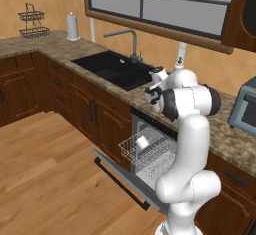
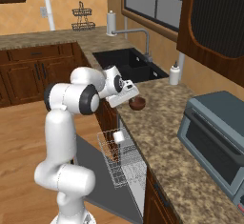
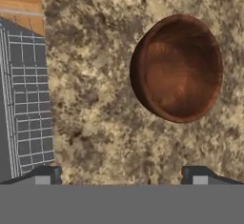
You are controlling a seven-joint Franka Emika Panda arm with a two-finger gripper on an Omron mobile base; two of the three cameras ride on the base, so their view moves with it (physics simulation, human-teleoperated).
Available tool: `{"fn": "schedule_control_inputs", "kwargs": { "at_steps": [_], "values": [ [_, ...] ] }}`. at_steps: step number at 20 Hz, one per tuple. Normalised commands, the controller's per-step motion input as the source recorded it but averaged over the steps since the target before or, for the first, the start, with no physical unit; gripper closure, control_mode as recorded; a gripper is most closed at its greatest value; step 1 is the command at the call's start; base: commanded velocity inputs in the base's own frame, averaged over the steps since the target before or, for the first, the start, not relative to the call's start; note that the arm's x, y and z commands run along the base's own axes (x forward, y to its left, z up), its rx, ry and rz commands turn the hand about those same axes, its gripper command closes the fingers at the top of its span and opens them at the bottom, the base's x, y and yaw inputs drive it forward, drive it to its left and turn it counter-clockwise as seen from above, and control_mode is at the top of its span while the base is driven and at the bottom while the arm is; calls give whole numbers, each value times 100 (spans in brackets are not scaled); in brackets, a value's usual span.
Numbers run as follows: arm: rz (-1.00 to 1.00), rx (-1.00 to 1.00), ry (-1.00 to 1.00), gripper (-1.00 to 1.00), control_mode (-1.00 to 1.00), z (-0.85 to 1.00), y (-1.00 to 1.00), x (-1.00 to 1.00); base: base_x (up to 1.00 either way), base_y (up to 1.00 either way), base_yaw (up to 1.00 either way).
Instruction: Pick up the cup and bowl from the counter, place them in the dishwasher, and close the dishwasher door.
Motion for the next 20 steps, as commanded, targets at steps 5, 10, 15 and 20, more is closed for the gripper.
{"fn": "schedule_control_inputs", "kwargs": {
  "at_steps": [5,10,15,20],
  "values": [
    [6,0,-2,-100,-100,-26,-4,36,0,0,0],
    [8,0,0,-100,-100,-26,0,53,0,0,0],
    [8,0,0,-100,-100,-23,-3,48,0,0,0],
    [7,0,0,-100,-100,-21,-9,28,0,0,0]
  ]
}}
